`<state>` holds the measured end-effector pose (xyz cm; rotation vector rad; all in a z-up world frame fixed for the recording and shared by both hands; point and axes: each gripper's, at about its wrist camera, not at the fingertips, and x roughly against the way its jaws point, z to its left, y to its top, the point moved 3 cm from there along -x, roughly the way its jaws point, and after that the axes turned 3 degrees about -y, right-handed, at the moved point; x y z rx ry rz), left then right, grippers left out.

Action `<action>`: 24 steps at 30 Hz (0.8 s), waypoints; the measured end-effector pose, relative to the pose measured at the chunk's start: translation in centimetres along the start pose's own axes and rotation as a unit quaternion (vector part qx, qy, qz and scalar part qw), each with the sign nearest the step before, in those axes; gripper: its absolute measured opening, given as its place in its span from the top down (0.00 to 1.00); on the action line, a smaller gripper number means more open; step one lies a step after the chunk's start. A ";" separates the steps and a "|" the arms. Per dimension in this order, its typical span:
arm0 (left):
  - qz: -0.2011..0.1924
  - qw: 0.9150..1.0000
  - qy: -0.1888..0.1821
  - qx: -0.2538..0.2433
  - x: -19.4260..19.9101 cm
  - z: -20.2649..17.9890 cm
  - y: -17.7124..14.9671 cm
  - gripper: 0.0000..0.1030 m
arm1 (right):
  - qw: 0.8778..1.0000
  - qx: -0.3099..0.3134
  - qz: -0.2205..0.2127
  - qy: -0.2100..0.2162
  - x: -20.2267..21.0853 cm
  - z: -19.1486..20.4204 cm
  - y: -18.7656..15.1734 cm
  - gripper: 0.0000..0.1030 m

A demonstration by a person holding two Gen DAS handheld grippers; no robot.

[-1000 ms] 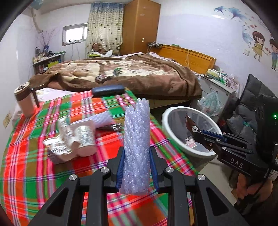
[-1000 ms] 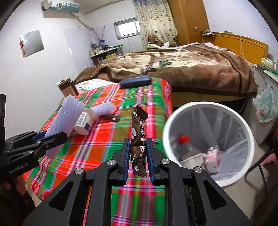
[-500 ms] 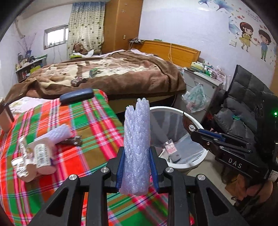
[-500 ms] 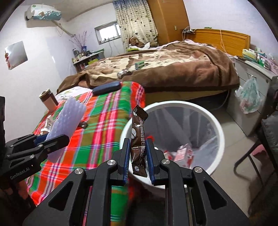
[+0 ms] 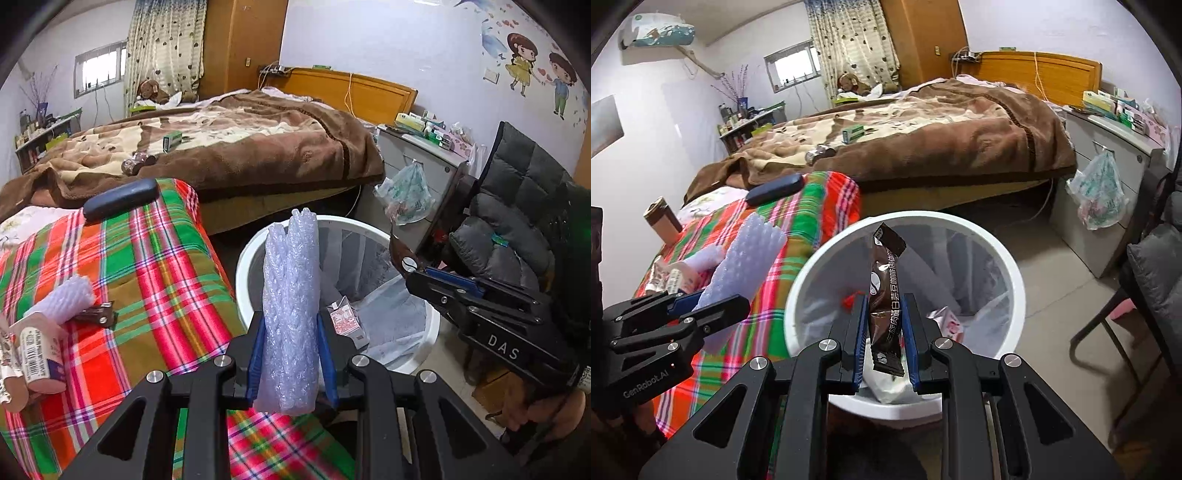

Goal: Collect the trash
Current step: 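Open both tools to drop the wrapper and foam sleeve into the bin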

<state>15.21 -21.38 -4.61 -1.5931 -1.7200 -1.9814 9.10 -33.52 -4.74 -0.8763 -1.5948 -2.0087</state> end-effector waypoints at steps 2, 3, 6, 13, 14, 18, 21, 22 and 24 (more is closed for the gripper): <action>0.004 1.000 0.002 0.000 -0.6 -0.1 0.2 0.73 | 1.000 -0.002 0.003 -0.004 -0.2 -0.4 0.0 0.82; 0.004 1.000 0.002 -0.002 -0.8 -0.1 0.2 0.73 | 1.000 -0.002 0.005 -0.006 -0.3 -0.5 0.0 0.82; 0.007 1.000 -0.001 0.000 -1.4 -0.3 0.5 0.73 | 1.000 -0.004 0.009 -0.013 -0.6 -0.9 0.1 0.82; 0.009 1.000 -0.001 0.003 -2.3 -0.2 0.8 0.55 | 0.999 -0.004 0.024 -0.028 -1.2 -1.5 0.2 0.81; 0.008 1.000 -0.001 0.004 -2.2 -0.2 0.8 0.51 | 0.999 -0.003 0.024 -0.032 -1.3 -1.5 0.2 0.78; 0.003 1.000 -0.004 0.007 -1.8 -0.2 0.8 0.44 | 0.999 -0.005 0.024 -0.030 -1.0 -1.6 0.0 0.57; 0.000 1.000 -0.004 0.009 -1.4 -0.1 0.9 0.44 | 0.999 -0.005 0.020 -0.030 -0.8 -1.5 0.2 0.55; -0.002 1.000 -0.005 0.009 -1.3 -0.1 0.8 0.44 | 0.999 -0.004 0.019 -0.031 -0.8 -1.4 0.2 0.55; -0.005 1.000 -0.002 0.011 -0.8 0.0 0.8 0.44 | 0.999 -0.004 0.018 -0.032 -0.7 -1.3 0.2 0.55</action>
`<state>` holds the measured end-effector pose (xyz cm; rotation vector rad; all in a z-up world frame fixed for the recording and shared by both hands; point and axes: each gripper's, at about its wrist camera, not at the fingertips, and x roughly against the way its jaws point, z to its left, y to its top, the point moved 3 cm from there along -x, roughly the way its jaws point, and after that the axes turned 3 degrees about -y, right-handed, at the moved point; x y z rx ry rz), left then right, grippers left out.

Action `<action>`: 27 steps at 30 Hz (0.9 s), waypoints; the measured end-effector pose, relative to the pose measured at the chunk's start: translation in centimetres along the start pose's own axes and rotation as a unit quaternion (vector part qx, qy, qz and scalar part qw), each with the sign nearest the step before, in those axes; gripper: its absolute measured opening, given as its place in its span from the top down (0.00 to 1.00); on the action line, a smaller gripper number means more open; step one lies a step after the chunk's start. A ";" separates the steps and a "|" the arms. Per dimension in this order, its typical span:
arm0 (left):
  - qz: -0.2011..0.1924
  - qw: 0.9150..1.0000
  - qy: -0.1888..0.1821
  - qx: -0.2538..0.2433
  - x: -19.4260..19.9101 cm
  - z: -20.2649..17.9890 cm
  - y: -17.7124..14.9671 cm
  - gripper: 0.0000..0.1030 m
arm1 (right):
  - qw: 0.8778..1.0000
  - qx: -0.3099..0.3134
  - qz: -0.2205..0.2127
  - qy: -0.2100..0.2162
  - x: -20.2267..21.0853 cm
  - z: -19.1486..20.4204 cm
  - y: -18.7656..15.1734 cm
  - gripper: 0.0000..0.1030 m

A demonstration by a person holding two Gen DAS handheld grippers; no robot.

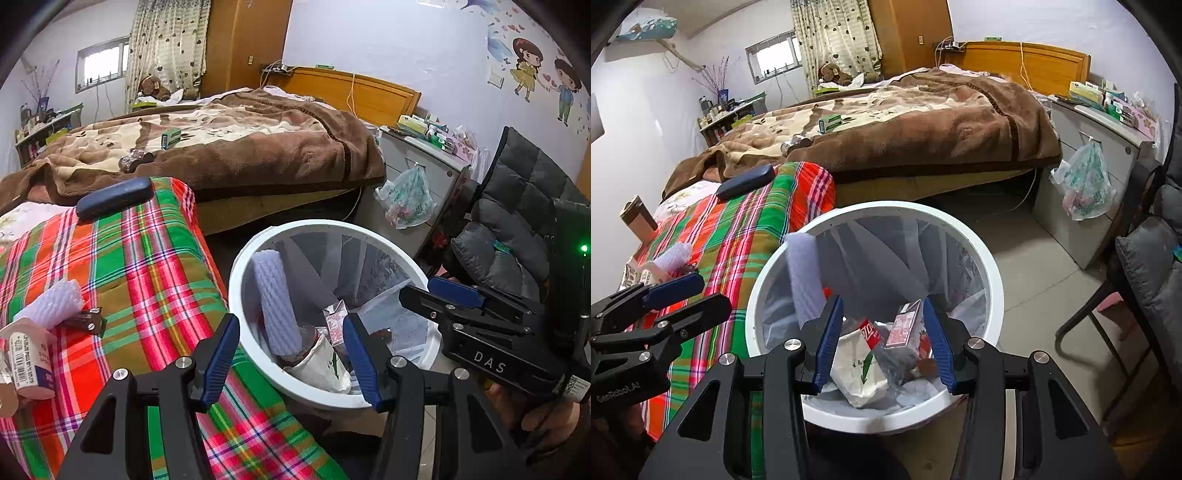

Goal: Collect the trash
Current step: 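Open both tools to drop the wrapper and foam sleeve into the bin, then move the left tool to the patterned paper cup while the right tool approaches the yogurt cup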

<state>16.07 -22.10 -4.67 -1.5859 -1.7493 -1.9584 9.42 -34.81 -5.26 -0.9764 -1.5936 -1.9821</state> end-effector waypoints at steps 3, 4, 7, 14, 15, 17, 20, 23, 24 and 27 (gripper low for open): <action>-0.004 1.000 0.002 0.004 0.6 0.4 -0.1 0.44 | 1.000 -0.003 -0.002 0.003 0.3 0.1 -0.1 0.55; -0.006 1.000 0.002 0.006 0.9 0.5 -0.2 0.44 | 1.000 -0.003 -0.003 0.003 0.4 0.2 -0.1 0.55; -0.011 1.000 0.005 0.011 1.7 0.9 -0.4 0.44 | 1.000 -0.002 -0.006 0.004 0.6 0.5 -0.1 0.55; -0.026 0.999 0.022 0.019 4.1 2.2 -1.1 0.44 | 1.000 0.001 -0.013 0.010 1.3 1.4 -0.2 0.55; -0.027 0.999 0.025 0.021 4.4 2.4 -1.2 0.44 | 1.000 0.001 -0.014 0.011 1.3 1.5 -0.2 0.55; -0.031 0.999 0.031 0.022 5.1 2.8 -1.3 0.44 | 1.000 0.005 -0.017 0.014 1.5 1.9 -0.2 0.55; -0.038 0.998 0.035 0.029 6.1 3.6 -1.8 0.44 | 1.000 0.008 -0.020 0.018 1.7 2.5 -0.2 0.55; -0.043 0.997 0.049 0.035 7.1 4.5 -2.3 0.44 | 0.999 0.013 -0.021 0.024 1.7 3.3 -0.3 0.55; -0.045 0.997 0.051 0.037 7.4 4.7 -2.4 0.44 | 0.999 0.015 -0.021 0.025 1.8 3.6 -0.4 0.55; -0.051 0.996 0.059 0.047 8.3 5.8 -3.0 0.44 | 0.999 0.021 -0.021 0.031 1.9 4.4 -0.5 0.55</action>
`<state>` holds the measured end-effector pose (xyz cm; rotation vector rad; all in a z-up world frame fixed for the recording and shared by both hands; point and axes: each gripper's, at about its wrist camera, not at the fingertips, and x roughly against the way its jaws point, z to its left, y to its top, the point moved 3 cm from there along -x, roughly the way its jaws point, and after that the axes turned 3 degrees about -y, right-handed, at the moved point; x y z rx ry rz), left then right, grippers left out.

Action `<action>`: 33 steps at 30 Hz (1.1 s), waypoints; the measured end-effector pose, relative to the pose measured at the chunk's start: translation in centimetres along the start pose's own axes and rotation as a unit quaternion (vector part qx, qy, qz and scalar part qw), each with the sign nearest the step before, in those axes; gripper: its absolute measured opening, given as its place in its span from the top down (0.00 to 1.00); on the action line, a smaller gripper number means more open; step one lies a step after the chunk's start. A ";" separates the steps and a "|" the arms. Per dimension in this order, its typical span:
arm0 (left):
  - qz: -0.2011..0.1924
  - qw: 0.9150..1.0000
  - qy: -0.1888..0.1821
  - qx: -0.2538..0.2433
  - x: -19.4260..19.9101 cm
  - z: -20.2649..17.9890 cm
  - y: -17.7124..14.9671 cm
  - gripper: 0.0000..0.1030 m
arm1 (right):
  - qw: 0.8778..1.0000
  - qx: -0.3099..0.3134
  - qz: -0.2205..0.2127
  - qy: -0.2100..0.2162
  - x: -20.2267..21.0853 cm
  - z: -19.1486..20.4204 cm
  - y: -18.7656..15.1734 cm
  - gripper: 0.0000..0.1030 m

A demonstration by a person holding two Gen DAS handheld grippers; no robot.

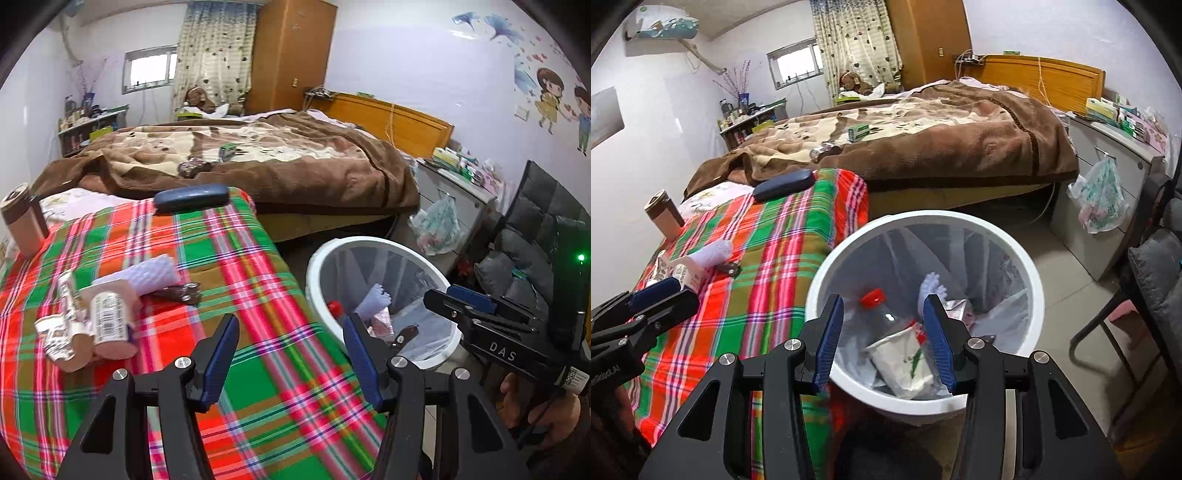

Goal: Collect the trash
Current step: 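Move the left tool to the patterned paper cup while the right tool approaches the yogurt cup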

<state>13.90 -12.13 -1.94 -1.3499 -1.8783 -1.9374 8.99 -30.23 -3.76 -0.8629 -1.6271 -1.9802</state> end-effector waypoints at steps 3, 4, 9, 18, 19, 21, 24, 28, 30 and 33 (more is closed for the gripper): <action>-0.007 1.000 0.012 0.007 0.9 1.0 -0.3 0.44 | 1.000 0.005 0.000 0.008 0.1 0.7 0.0 0.55; -0.009 1.000 0.016 0.010 1.2 1.4 -0.4 0.44 | 1.000 0.007 0.000 0.013 0.1 1.1 0.0 0.55; -0.021 0.999 0.041 0.030 2.6 3.9 -1.1 0.44 | 0.999 0.016 0.001 0.028 0.0 2.7 -0.2 0.55; -0.031 0.992 0.096 0.076 4.8 9.0 -2.3 0.43 | 0.998 0.039 0.010 0.056 -1.1 6.0 -0.4 0.55; -0.032 0.991 0.102 0.080 5.0 9.6 -2.4 0.43 | 0.997 0.042 0.011 0.060 -1.3 6.5 -0.3 0.55; -0.035 0.989 0.109 0.093 5.6 10.9 -2.6 0.37 | 0.997 0.046 0.012 0.068 -1.4 7.1 -0.3 0.55; -0.039 0.986 0.118 0.113 6.3 12.7 -2.9 0.35 | 0.995 0.055 0.015 0.078 -2.0 8.5 -0.1 0.55; -0.035 0.982 0.129 0.134 6.5 14.8 -3.2 0.35 | 0.993 0.067 0.019 0.093 -2.7 10.4 0.0 0.55; -0.036 0.981 0.123 0.145 6.4 15.6 -3.3 0.35 | 0.992 0.073 0.020 0.098 -3.0 11.2 0.1 0.55; -0.034 0.981 0.119 0.152 5.7 16.3 -3.1 0.34 | 0.991 0.079 0.023 0.104 -3.4 12.3 0.2 0.55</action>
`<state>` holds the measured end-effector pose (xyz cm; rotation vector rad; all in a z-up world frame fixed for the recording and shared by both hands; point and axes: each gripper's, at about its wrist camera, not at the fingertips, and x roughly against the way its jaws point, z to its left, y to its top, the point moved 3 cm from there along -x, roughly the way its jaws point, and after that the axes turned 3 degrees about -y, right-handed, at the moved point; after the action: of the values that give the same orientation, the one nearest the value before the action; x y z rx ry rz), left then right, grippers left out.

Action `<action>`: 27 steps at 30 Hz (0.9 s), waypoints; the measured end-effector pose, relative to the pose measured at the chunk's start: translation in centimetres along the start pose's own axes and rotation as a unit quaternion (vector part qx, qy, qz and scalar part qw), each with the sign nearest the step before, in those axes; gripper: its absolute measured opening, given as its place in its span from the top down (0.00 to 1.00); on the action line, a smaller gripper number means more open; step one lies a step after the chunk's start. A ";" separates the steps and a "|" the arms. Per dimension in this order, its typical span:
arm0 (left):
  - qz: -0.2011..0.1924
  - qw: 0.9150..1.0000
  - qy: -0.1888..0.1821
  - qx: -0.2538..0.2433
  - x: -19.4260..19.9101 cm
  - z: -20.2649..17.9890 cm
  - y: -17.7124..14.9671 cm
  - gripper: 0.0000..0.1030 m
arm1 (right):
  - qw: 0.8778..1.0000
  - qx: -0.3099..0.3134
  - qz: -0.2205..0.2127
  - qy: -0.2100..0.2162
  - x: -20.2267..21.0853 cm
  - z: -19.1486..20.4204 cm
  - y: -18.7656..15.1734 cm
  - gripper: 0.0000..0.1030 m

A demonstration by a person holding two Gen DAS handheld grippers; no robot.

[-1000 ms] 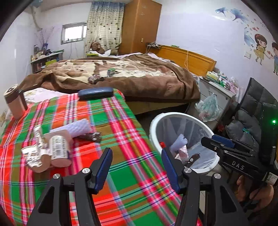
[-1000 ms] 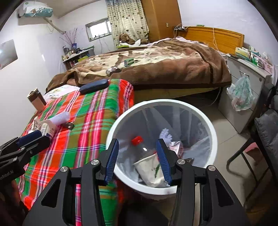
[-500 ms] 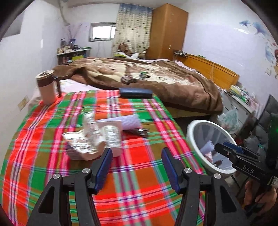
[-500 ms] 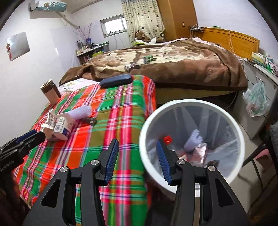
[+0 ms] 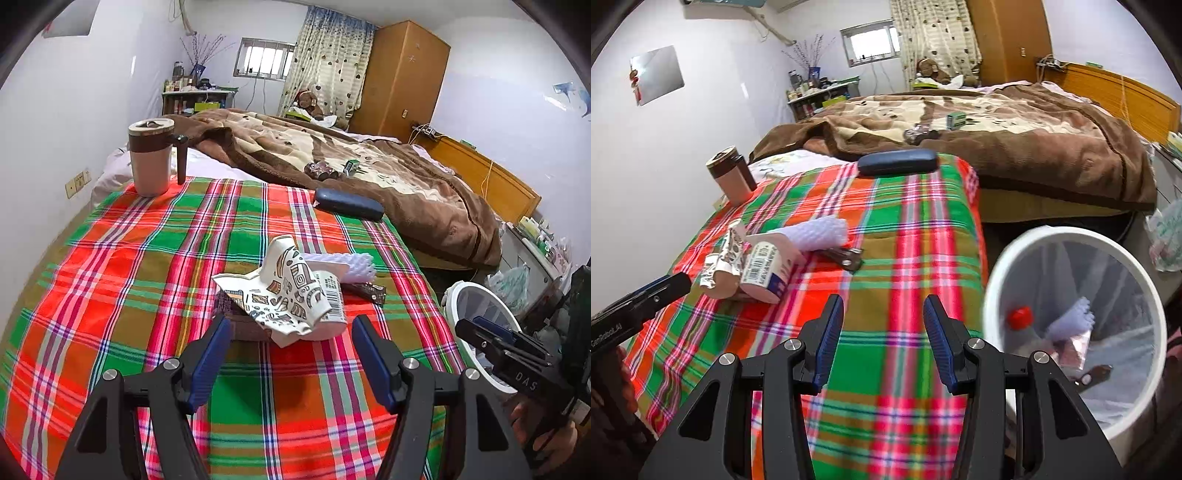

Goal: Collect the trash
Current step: 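Move the left tool to the patterned paper cup while the right tool approaches the yogurt cup, then grasp the patterned paper cup with the left tool while the right tool grasps the white yogurt cup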

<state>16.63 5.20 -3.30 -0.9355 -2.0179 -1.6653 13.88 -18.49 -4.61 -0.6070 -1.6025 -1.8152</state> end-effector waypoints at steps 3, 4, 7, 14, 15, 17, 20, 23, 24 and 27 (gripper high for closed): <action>0.013 0.999 -0.015 0.029 -1.3 0.9 0.2 0.34 | 1.000 0.002 0.005 0.003 -0.5 0.5 0.1 0.55; 0.013 0.999 -0.016 0.036 -1.6 1.1 0.3 0.34 | 1.000 0.003 0.006 0.004 -0.7 0.6 0.1 0.55; 0.012 0.999 -0.002 0.052 -2.6 1.6 0.5 0.34 | 1.000 0.008 0.008 0.003 -1.2 1.0 0.3 0.55; 0.017 0.999 -0.007 0.041 -4.1 0.6 1.6 0.34 | 1.000 0.008 0.014 -0.003 -2.0 1.4 0.6 0.55; 0.023 0.999 -0.008 0.041 -4.6 0.6 1.7 0.34 | 1.000 0.008 0.015 -0.004 -2.2 1.4 0.7 0.55; 0.029 0.998 -0.001 0.049 -5.3 1.0 1.6 0.34 | 1.000 0.009 0.017 -0.004 -2.3 1.7 0.8 0.55; 0.025 0.998 -0.005 0.064 -5.6 1.7 1.4 0.34 | 1.000 0.015 0.018 -0.006 -2.4 2.0 0.8 0.55; 0.018 0.998 -0.002 0.064 -5.3 2.4 1.3 0.42 | 1.000 0.017 0.020 -0.006 -2.5 2.2 0.7 0.55; 0.018 0.998 -0.003 0.067 -5.2 2.7 1.2 0.45 | 1.000 0.018 0.021 -0.006 -2.5 2.2 0.7 0.55; 0.014 0.997 -0.016 0.075 -4.7 3.4 1.1 0.49 | 1.000 0.018 0.023 -0.006 -2.7 2.6 0.8 0.55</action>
<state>21.21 7.37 -6.31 -0.9394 -2.1073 -1.4705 16.16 -15.57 -5.60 -0.6343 -1.6139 -1.7488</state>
